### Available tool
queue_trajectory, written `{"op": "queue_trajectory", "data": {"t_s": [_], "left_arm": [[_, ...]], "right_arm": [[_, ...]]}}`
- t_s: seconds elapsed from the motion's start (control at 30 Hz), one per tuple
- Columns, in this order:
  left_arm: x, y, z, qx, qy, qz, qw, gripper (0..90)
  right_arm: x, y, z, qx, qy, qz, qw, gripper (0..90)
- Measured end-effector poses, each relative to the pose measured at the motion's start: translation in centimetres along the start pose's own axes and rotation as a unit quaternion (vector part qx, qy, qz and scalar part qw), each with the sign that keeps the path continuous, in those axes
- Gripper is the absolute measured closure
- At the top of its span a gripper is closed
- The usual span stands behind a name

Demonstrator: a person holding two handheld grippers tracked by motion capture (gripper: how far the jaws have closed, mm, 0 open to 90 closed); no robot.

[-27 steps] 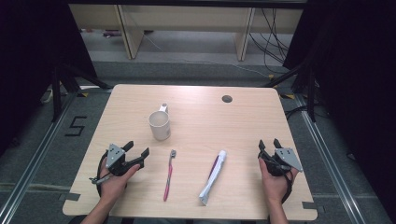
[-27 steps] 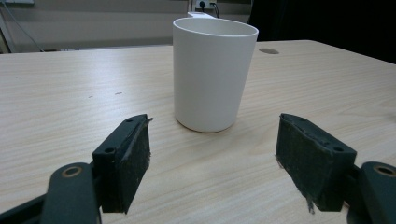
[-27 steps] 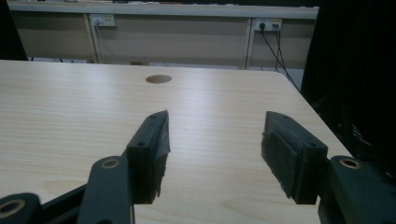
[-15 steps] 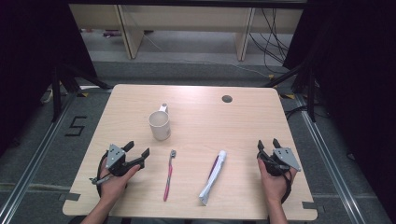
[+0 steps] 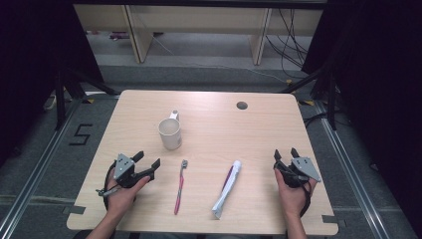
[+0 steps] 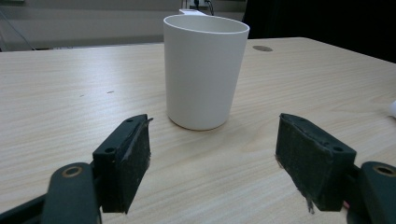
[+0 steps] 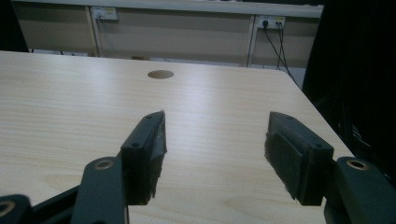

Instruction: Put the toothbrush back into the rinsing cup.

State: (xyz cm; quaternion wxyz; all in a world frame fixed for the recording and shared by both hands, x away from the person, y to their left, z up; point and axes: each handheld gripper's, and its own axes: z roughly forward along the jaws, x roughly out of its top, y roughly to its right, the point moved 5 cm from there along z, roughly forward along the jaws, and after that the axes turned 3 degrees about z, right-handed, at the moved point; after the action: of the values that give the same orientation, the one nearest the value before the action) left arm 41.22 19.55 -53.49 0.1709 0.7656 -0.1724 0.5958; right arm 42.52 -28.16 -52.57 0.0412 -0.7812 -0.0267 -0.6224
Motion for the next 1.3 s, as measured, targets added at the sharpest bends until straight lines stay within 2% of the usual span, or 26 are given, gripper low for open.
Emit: {"op": "queue_trajectory", "data": {"t_s": [0.2, 0.23, 0.3, 0.33, 0.37, 0.43, 0.47, 0.57, 0.7, 0.8, 0.83, 0.93, 1.0, 1.03, 1.07, 1.1, 1.13, 1.17, 1.2, 1.23, 1.27, 1.3], "left_arm": [[-0.1, 0.1, 0.0, -0.001, -0.015, -0.004, 0.9999, 26.8], [-0.1, 0.2, 0.0, -0.002, -0.019, -0.008, 0.9998, 27.3], [-0.1, 0.2, 0.0, -0.003, -0.022, -0.011, 0.9997, 28.1], [-0.2, 0.2, 0.1, -0.009, -0.031, -0.018, 0.9993, 28.5], [-0.3, 0.2, 0.0, -0.003, -0.045, -0.023, 0.9987, 29.0], [-0.3, 0.3, 0.0, -0.002, -0.050, -0.024, 0.9985, 29.7], [-0.2, 0.6, 0.1, -0.009, -0.058, -0.020, 0.9981, 30.0], [0.1, 1.1, -0.1, -0.013, -0.075, -0.015, 0.9970, 30.3], [0.5, 1.5, -0.2, -0.016, -0.087, 0.000, 0.9961, 31.6], [1.4, 2.1, -0.3, -0.029, -0.110, 0.008, 0.9935, 32.4], [1.6, 2.3, -0.2, -0.032, -0.118, 0.010, 0.9924, 32.5], [2.2, 2.8, -0.1, -0.044, -0.152, 0.015, 0.9873, 32.3], [2.5, 2.9, -0.1, -0.048, -0.180, 0.031, 0.9819, 32.1], [2.6, 2.9, 0.0, -0.053, -0.191, 0.039, 0.9795, 32.1], [2.6, 2.9, 0.0, -0.053, -0.191, 0.039, 0.9795, 32.1], [3.0, 3.1, 0.1, -0.057, -0.208, 0.047, 0.9754, 32.2], [3.0, 3.1, 0.1, -0.057, -0.208, 0.047, 0.9754, 32.2], [3.2, 3.2, 0.2, -0.058, -0.217, 0.052, 0.9731, 32.2], [3.3, 3.4, 0.3, -0.064, -0.245, 0.055, 0.9658, 32.0], [3.3, 3.5, 0.3, -0.066, -0.261, 0.057, 0.9614, 32.1], [3.3, 3.5, 0.4, -0.070, -0.273, 0.060, 0.9576, 32.1], [3.4, 3.5, 0.4, -0.067, -0.280, 0.066, 0.9555, 32.5]], "right_arm": [[0.0, 0.0, 0.0, 0.002, 0.000, -0.003, 1.0000, 39.1], [0.1, 0.1, 0.0, -0.002, 0.003, -0.010, 0.9999, 39.2], [0.0, -0.1, 0.1, 0.003, 0.005, -0.001, 1.0000, 39.2], [0.0, -0.1, 0.1, 0.003, -0.003, 0.000, 1.0000, 39.2], [0.0, -0.1, 0.1, 0.002, -0.002, -0.002, 1.0000, 39.3], [0.0, -0.1, 0.1, -0.001, -0.003, -0.005, 1.0000, 39.2], [0.0, -0.1, 0.1, 0.002, -0.003, -0.003, 1.0000, 39.3], [0.0, -0.1, 0.2, 0.007, 0.000, -0.006, 1.0000, 39.4], [0.0, -0.2, 0.1, 0.004, -0.002, -0.004, 1.0000, 39.5], [0.0, -0.2, 0.1, 0.001, -0.005, -0.014, 0.9999, 39.6], [-0.1, -0.3, 0.0, -0.003, -0.009, -0.003, 1.0000, 39.6], [0.0, -0.2, 0.2, 0.001, -0.005, -0.015, 0.9999, 39.6], [-0.1, -0.3, 0.2, 0.008, -0.008, -0.010, 0.9999, 39.6], [0.0, -0.1, 0.2, 0.002, -0.003, -0.024, 0.9997, 39.6], [0.1, -0.1, 0.2, 0.002, -0.001, -0.025, 0.9997, 39.6], [-0.1, -0.3, 0.1, 0.004, -0.008, -0.007, 0.9999, 39.5], [-0.1, -0.3, 0.1, 0.004, -0.008, -0.007, 0.9999, 39.5], [-0.1, -0.4, 0.1, 0.001, -0.011, 0.000, 0.9999, 39.5], [-0.1, -0.4, 0.1, -0.001, -0.006, 0.001, 1.0000, 39.4], [0.0, -0.4, 0.2, 0.008, -0.008, -0.007, 0.9999, 39.4], [-0.1, -0.5, 0.2, 0.004, -0.011, 0.002, 0.9999, 39.4], [-0.1, -0.5, 0.2, 0.006, -0.011, -0.002, 0.9999, 39.4]]}}
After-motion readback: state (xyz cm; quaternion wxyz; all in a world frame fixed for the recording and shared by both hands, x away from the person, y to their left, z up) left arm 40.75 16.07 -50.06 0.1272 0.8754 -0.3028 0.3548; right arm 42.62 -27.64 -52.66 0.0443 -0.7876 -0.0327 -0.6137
